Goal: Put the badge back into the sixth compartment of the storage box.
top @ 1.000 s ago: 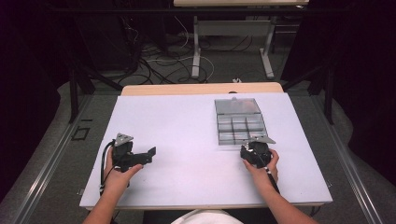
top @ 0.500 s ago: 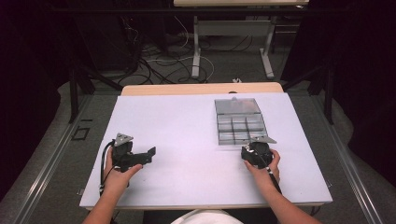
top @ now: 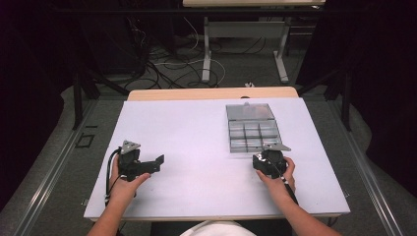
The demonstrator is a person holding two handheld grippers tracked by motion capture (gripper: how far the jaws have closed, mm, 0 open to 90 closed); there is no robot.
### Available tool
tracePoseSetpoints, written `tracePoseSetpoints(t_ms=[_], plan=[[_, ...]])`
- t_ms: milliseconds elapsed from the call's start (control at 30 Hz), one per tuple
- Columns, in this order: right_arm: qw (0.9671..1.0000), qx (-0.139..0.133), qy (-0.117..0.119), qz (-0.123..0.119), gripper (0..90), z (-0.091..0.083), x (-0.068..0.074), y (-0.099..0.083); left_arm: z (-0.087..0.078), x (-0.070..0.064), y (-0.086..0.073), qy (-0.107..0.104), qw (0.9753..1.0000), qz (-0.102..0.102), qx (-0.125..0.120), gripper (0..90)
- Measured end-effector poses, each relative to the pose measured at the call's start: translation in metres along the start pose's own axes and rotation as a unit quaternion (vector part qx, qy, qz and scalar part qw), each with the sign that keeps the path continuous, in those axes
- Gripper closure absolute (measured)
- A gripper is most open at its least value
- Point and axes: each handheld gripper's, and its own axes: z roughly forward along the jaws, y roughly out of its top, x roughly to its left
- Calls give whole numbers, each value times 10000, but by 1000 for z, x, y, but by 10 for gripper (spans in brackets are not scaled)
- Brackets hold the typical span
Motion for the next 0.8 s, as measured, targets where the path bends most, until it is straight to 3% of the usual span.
tracePoseSetpoints(t_ms=[367,800], plan=[[9994,-121,172,-280,465,-15,2,14,1,-1,0,14,10000,3,-27,10],[9990,-188,267,-301,465,-23,-3,30,1,-1,0,16,10000,12,-26,10]])
